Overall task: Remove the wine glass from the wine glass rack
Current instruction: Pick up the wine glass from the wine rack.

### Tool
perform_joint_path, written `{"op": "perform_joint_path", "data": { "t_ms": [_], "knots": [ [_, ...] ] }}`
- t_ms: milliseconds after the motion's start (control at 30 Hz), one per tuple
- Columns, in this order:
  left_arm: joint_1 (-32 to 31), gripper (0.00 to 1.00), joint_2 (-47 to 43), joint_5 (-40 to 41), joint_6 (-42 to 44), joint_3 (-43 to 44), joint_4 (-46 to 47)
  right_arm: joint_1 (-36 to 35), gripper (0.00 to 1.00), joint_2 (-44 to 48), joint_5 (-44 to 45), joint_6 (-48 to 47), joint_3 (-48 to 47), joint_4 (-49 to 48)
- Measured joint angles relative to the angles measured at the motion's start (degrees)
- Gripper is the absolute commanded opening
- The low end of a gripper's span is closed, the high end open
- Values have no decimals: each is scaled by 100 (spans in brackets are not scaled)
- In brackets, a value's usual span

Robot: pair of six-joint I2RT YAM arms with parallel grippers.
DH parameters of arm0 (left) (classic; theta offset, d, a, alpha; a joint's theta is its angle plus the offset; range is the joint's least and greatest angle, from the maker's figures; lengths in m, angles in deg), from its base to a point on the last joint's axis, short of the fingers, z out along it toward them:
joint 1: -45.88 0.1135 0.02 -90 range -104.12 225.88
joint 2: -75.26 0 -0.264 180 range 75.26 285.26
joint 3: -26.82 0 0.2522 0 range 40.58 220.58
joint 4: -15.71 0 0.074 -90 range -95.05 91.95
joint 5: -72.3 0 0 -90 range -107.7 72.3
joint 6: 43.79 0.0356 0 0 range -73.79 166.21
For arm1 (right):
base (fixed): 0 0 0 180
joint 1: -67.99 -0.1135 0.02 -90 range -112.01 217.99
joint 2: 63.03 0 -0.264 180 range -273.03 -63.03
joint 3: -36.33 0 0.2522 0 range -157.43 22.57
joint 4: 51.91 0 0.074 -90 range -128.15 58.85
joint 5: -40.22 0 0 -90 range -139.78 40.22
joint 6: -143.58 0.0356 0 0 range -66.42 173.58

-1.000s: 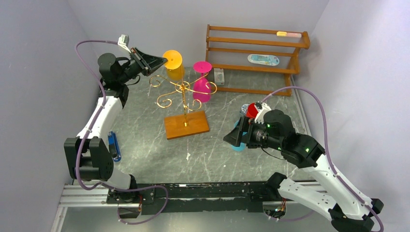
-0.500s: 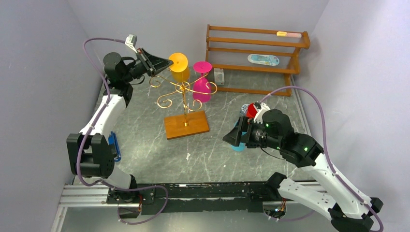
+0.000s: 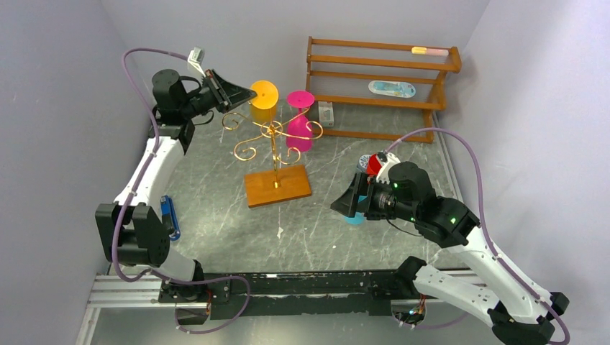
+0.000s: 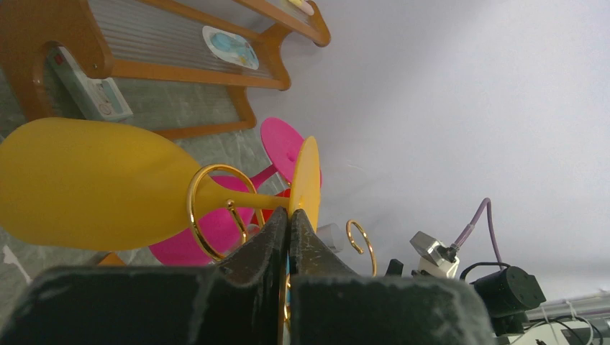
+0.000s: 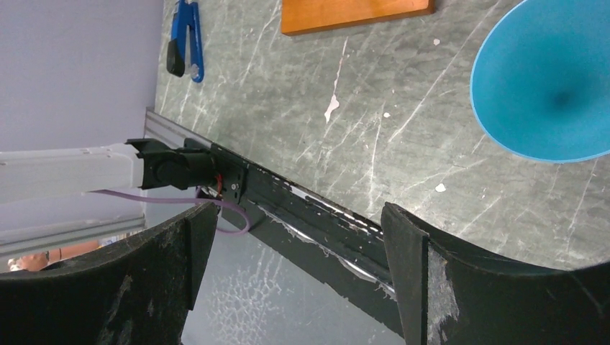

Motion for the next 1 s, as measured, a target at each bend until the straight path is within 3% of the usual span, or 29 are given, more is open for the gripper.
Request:
{"op": "perform_joint_path", "data": {
  "t_ms": [333,1000],
  "knots": [
    [22,5,-166,7,704,522,-1019,0,89,0,2,24,13,15],
    [197,5,-173,-225,1314,579,-1808,0,89,39,2,55,35,28]
  ]
}}
